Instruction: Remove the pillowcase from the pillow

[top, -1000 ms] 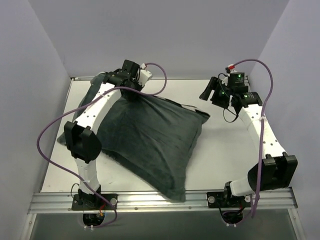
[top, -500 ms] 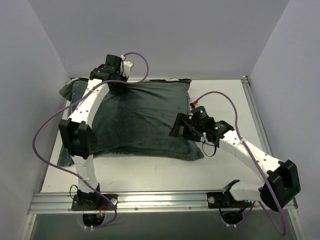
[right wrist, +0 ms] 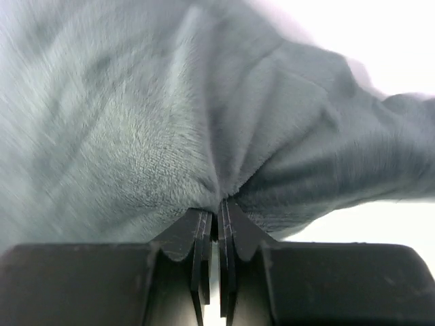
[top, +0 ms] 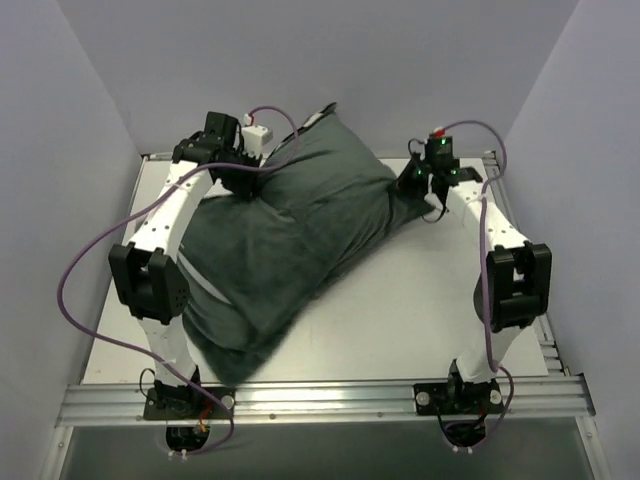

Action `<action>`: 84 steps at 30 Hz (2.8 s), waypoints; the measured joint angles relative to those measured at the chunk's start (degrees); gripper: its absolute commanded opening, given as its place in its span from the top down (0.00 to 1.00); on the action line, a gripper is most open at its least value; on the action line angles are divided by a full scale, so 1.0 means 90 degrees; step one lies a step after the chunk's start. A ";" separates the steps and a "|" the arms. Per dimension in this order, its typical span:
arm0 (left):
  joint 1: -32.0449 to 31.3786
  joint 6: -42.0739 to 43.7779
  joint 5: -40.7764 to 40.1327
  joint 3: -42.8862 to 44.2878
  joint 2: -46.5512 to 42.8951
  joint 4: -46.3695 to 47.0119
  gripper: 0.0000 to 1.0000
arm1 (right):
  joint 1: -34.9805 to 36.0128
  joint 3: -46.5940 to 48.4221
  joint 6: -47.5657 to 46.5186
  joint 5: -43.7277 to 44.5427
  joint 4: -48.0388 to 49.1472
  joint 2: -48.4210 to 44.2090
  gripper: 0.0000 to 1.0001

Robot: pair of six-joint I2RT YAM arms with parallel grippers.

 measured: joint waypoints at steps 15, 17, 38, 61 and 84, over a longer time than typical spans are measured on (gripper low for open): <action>-0.0187 0.0537 0.2382 -0.2341 -0.2623 -0.0714 0.06 | 0.1617 0.5272 -0.1392 0.0080 -0.1161 0.2331 0.20; -0.0134 0.0537 0.2237 -0.2390 -0.3002 -0.0483 0.06 | 0.1520 0.4760 -0.1615 0.0289 -0.1494 0.1979 0.14; -0.1994 0.1370 0.0522 -0.2339 -0.1197 0.1008 0.83 | 0.0185 -0.3364 -0.0651 0.0124 -0.0707 -0.3004 0.85; -0.1804 0.1659 0.0051 -0.2229 -0.3045 0.0512 0.03 | 0.0661 0.2783 -0.1098 -0.0163 -0.0967 0.1037 0.33; -0.3264 0.1345 -0.0580 -0.0017 0.0491 0.0459 0.98 | 0.0328 -0.1341 -0.0396 -0.0631 0.1141 -0.0138 1.00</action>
